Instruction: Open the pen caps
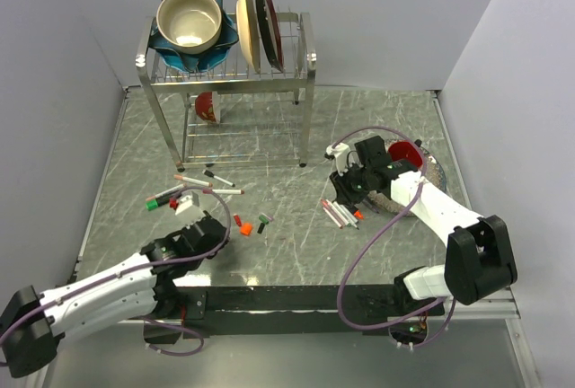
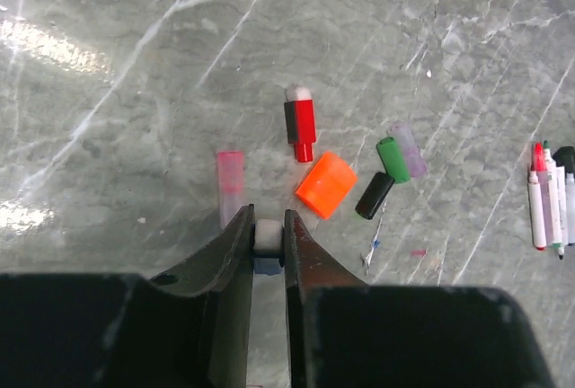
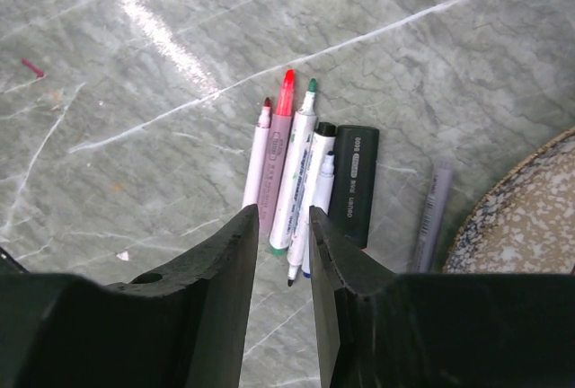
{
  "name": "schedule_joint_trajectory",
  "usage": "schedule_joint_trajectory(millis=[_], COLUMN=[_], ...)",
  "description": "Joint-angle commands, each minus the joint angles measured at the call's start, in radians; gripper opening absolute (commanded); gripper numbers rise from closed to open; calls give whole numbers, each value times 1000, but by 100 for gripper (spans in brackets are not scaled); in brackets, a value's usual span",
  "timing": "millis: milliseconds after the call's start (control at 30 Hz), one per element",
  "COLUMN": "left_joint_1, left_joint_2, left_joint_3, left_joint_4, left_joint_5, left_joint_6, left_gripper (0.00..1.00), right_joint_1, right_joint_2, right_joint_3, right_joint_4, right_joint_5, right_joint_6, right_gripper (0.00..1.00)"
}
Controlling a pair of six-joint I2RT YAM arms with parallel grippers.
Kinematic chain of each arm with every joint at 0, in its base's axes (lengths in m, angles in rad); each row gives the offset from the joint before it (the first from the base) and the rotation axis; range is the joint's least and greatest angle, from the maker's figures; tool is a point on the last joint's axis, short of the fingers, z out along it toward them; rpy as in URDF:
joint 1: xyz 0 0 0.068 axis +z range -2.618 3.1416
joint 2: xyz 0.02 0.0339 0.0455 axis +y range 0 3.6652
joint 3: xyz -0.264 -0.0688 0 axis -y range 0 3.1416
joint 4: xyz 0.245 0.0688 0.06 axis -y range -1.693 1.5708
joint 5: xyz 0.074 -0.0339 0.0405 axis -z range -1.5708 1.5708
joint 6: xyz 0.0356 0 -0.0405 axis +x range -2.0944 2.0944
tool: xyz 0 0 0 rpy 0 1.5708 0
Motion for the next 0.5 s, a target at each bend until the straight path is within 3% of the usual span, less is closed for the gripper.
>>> schedule_joint_trajectory(millis=[0,333,467], left_joint_1=[5,68,84], left_joint_2=[94,301,342], left_joint_3=[79,118,136], left_joint_4=[45,156,183], left_joint_5=[-32,1,12], left_joint_6=[37,100,122], left_gripper=[21,24,34], right_joint_1=[-7,-10,-12], right_joint_2=[-32,-44,-47], right_joint_3=[38,38,39], right_joint_4=[-12,-18,-20], right_joint_5=[-38,-55,-60], right_joint_6=[-19,-21,-21], right_gripper=[37,37,38])
